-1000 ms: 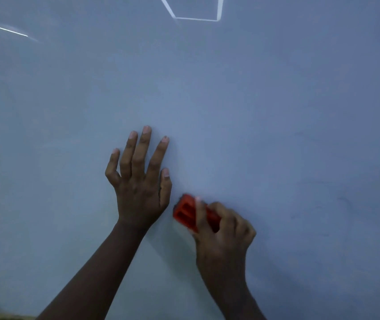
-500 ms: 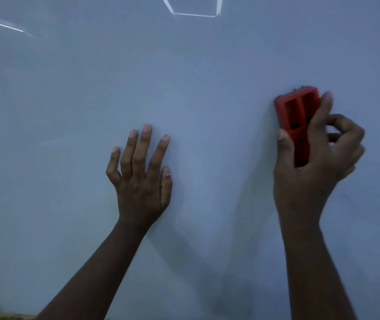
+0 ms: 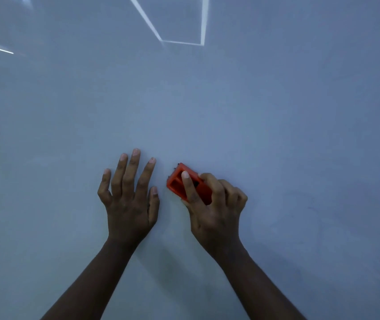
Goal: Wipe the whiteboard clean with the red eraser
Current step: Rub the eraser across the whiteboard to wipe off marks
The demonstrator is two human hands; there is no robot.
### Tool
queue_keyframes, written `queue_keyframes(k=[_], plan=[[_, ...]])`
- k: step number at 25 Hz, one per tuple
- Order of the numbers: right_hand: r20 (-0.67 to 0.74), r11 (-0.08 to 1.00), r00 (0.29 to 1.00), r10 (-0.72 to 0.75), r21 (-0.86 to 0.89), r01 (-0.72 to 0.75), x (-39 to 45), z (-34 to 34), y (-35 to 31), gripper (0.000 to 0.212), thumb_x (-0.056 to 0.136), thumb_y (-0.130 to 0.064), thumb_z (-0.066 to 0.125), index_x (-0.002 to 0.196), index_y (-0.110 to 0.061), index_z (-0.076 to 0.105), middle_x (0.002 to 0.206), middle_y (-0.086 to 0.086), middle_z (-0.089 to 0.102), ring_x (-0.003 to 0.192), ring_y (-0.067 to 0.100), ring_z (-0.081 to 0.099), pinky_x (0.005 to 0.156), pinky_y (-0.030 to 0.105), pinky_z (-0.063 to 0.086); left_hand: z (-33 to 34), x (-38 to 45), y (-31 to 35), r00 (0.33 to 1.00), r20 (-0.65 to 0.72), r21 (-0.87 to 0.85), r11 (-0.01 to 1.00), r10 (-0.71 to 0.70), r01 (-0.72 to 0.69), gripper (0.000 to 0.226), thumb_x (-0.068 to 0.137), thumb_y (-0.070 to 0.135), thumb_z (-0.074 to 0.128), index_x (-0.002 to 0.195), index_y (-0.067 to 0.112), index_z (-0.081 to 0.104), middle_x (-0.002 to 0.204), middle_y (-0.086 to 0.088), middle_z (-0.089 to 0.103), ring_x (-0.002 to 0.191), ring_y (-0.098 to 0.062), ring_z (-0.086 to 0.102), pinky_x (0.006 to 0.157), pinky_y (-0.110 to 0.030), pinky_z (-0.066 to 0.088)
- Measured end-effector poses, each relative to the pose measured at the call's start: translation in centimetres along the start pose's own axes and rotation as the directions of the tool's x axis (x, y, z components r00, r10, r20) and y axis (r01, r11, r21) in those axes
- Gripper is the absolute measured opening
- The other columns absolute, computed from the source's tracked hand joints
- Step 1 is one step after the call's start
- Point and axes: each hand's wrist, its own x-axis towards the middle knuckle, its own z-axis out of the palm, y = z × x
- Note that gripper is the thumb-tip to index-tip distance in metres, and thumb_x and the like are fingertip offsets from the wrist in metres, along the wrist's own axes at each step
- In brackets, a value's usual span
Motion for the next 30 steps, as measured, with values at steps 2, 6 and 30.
queue_keyframes(k=[2, 6, 30], plan=[[-0.049, 1.000, 0.999, 0.006, -0.009, -0.006, 2.7, -0.3, 1.7, 0.053, 0.102, -0.036, 0.067, 0.152, -0.030, 0.051, 0.137, 0.005, 0.050, 0.110, 0.030, 0.051, 0.087, 0.046, 0.038, -0.2, 0.2, 0.1, 1.000, -0.015, 0.005, 1.000, -0.001, 0.001, 0.056, 0.107, 0.029, 0.044, 0.162, 0.020, 0.037, 0.170, -0.011, 0.032, 0.161, -0.026, 0.024, 0.125, -0.054, 0.021], [-0.138, 0.995, 0.988, 0.068, -0.056, -0.076, 9.7, -1.7, 6.6, 0.045, 0.108, -0.038, 0.055, 0.152, -0.030, 0.054, 0.137, 0.010, 0.053, 0.109, 0.034, 0.049, 0.089, 0.047, 0.037, -0.8, 1.0, 1.9, 0.996, -0.015, -0.028, 0.996, -0.090, 0.090, 0.055, 0.100, 0.022, 0.048, 0.154, 0.017, 0.046, 0.164, -0.014, 0.040, 0.155, -0.031, 0.033, 0.117, -0.058, 0.026], [-0.078, 0.865, 0.870, -0.486, 0.100, 0.492, 15.1, -2.4, 8.3, 0.047, 0.089, -0.040, 0.075, 0.134, -0.028, 0.072, 0.105, 0.011, 0.071, 0.082, 0.028, 0.062, 0.071, 0.041, 0.048, -1.2, 27.2, -2.2, 0.994, -0.097, 0.075, 0.996, 0.054, -0.047, 0.071, 0.106, 0.041, 0.030, 0.170, 0.015, 0.015, 0.179, -0.006, 0.006, 0.165, -0.024, 0.006, 0.128, -0.062, 0.010]])
